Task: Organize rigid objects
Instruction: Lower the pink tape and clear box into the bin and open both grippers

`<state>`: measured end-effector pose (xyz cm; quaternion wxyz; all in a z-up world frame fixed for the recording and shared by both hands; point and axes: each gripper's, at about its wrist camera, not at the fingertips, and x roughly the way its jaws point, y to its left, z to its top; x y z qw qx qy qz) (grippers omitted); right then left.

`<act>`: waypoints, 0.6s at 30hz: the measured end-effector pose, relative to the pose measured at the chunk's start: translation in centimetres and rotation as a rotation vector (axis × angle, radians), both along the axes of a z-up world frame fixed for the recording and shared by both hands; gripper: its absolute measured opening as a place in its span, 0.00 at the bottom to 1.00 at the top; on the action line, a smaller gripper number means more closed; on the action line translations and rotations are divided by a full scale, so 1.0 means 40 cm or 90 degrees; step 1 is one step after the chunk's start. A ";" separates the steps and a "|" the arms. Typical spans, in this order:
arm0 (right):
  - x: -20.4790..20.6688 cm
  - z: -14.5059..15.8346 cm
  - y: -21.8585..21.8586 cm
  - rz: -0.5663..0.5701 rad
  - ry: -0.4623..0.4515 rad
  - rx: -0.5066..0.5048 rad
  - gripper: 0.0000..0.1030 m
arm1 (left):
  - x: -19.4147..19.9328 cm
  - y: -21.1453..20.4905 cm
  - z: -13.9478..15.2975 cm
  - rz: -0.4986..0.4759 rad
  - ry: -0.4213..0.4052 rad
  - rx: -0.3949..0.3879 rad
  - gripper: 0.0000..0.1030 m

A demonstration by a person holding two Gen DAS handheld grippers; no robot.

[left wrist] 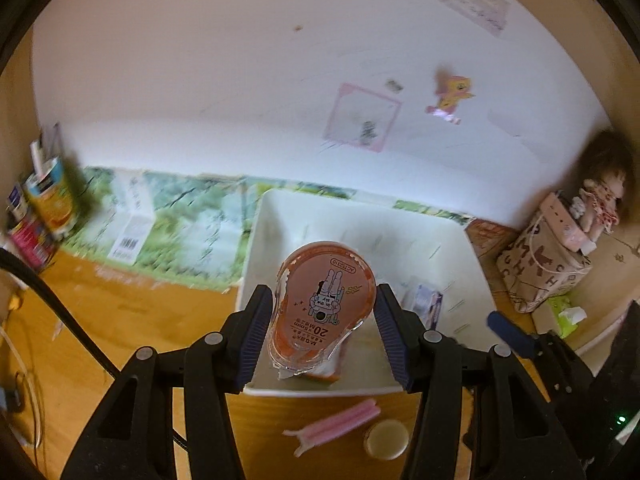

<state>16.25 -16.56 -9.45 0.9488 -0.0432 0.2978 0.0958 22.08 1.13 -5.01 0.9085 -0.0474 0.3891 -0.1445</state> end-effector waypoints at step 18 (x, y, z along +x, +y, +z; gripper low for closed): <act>0.033 -0.062 -0.069 -0.055 0.049 0.039 0.58 | 0.048 -0.067 -0.046 -0.029 0.002 0.005 0.70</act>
